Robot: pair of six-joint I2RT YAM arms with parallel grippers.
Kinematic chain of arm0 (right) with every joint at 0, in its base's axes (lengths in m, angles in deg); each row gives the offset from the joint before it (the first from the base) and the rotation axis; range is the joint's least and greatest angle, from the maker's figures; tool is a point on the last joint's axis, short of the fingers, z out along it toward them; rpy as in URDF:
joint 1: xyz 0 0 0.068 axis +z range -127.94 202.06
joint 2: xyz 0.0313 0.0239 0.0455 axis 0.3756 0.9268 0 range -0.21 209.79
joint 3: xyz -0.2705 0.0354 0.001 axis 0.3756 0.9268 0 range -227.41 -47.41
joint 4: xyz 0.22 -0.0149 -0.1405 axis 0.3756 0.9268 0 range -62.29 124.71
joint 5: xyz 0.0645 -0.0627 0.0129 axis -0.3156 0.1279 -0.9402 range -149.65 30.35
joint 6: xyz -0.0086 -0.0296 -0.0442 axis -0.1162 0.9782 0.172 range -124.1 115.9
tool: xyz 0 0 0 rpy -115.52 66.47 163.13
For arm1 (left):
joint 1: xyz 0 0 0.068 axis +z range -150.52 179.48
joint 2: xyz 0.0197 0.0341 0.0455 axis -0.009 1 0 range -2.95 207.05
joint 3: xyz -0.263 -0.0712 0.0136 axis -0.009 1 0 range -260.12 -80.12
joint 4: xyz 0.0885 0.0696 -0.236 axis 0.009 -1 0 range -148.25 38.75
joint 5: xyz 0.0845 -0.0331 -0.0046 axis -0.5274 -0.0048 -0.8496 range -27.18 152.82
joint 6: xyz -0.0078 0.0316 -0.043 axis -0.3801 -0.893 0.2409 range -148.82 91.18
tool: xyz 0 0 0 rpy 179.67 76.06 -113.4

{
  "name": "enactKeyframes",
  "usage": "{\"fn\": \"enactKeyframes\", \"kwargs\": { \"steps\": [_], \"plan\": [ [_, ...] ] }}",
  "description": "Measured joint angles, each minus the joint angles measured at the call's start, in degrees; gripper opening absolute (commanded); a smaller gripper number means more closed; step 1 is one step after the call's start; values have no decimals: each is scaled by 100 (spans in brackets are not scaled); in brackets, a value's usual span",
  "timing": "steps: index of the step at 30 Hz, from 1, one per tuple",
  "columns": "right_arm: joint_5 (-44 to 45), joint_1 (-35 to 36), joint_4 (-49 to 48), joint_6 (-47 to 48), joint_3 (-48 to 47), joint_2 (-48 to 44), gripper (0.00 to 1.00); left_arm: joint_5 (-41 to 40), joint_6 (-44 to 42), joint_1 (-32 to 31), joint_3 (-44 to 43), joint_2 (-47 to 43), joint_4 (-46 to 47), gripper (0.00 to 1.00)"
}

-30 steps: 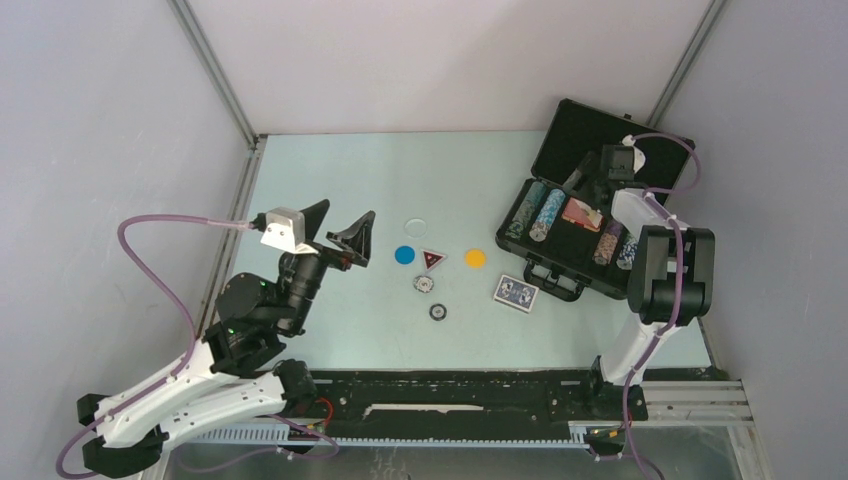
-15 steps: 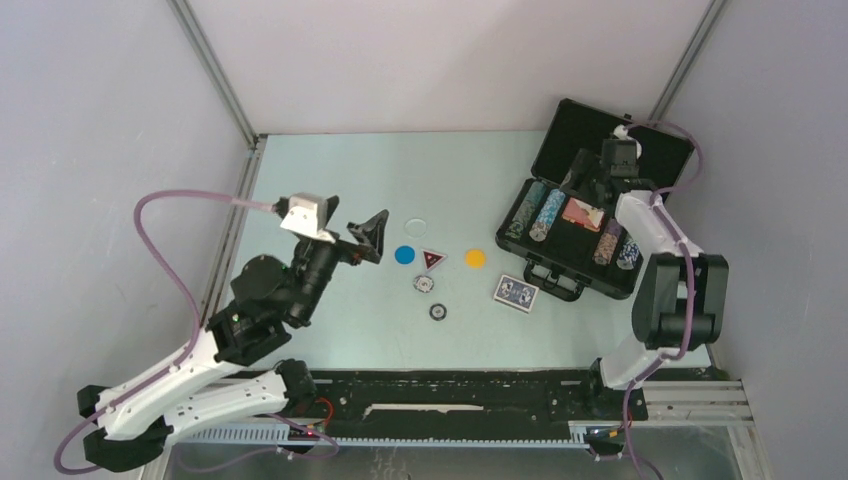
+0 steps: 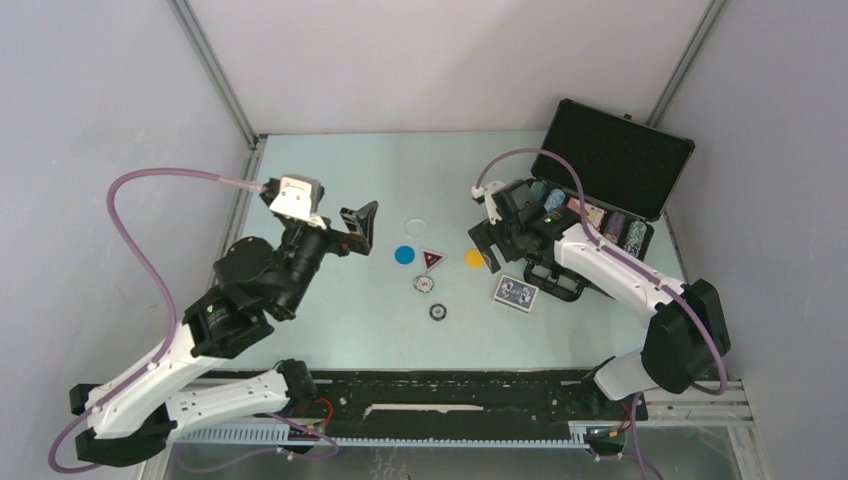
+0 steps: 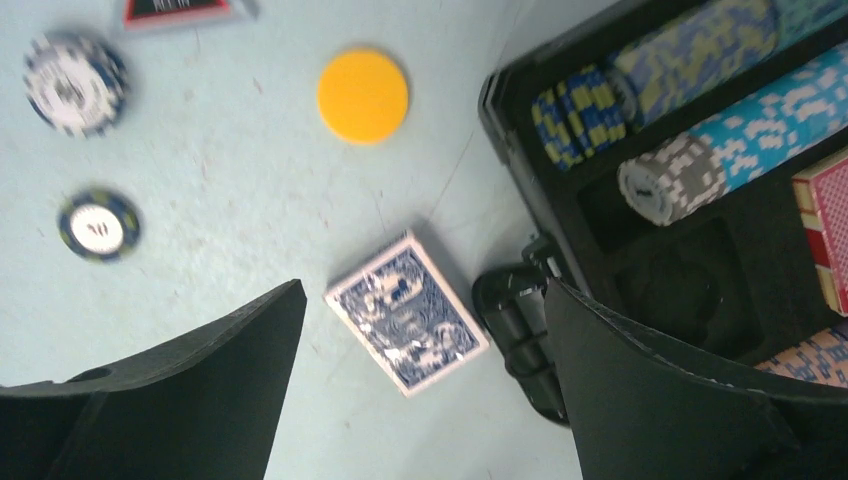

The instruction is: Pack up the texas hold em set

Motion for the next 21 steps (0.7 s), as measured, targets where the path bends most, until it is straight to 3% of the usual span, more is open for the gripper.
{"fn": "enactKeyframes", "kwargs": {
  "steps": [10, 21],
  "plan": [
    [-197, -76, 894, 562, -2, 1062, 100, -304, -227, 7, 573, -223, 162, 100],
    [-415, -98, 1165, 555, -2, 1550, 98, -278, -262, 7, 1318, -341, 424, 100]
  ]
}}
